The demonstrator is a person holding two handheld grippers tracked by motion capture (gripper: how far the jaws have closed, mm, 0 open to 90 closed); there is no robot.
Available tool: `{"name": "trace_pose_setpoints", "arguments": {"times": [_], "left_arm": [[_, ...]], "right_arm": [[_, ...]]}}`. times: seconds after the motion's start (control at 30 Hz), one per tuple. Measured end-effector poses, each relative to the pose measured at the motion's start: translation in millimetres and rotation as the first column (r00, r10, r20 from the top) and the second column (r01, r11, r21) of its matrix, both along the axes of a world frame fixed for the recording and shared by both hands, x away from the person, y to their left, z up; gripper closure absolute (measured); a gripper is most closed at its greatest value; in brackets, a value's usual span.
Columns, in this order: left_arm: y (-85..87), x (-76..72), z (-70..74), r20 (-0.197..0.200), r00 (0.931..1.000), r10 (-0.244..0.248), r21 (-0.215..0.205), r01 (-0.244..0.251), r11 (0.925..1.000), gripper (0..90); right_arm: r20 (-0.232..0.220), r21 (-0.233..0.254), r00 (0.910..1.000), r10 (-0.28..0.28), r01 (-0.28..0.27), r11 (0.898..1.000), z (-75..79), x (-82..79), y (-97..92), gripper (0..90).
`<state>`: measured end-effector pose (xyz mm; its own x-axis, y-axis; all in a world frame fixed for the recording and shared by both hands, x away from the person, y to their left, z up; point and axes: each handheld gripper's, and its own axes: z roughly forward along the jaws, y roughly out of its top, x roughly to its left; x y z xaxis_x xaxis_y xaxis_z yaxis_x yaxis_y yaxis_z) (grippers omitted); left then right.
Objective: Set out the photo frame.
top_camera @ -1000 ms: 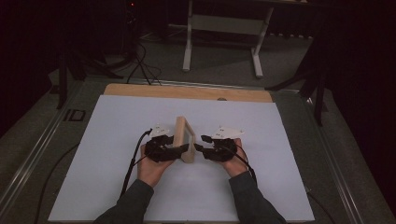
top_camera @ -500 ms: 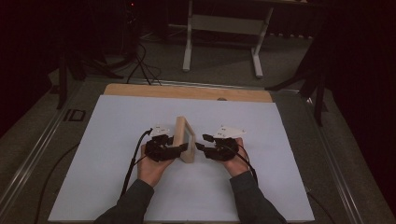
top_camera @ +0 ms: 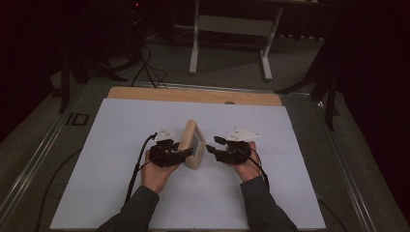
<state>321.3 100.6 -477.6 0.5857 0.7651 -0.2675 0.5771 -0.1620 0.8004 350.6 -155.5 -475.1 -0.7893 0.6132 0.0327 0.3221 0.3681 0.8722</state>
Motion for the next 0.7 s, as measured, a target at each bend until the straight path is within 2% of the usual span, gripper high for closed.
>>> {"name": "trace_pose_setpoints", "arguments": {"times": [0.3, 0.7], "left_arm": [[-2.0, -1.8, 1.2, 0.001, 0.9997, -0.025, 0.001, 0.025, 0.9997, 58.3], [-7.0, -5.7, 2.5, 0.024, 0.998, -0.059, 0.029, 0.058, 0.9979, 60.5]], "right_arm": [[0.02, -0.016, 0.9997, -0.014, 0.014, 1.0, 1.6, -0.3, -1.4, 50.1], [0.032, 0.007, 0.9986, -0.041, 0.041, 0.999, 6.1, 1.4, -9.4, 50.0]]}}
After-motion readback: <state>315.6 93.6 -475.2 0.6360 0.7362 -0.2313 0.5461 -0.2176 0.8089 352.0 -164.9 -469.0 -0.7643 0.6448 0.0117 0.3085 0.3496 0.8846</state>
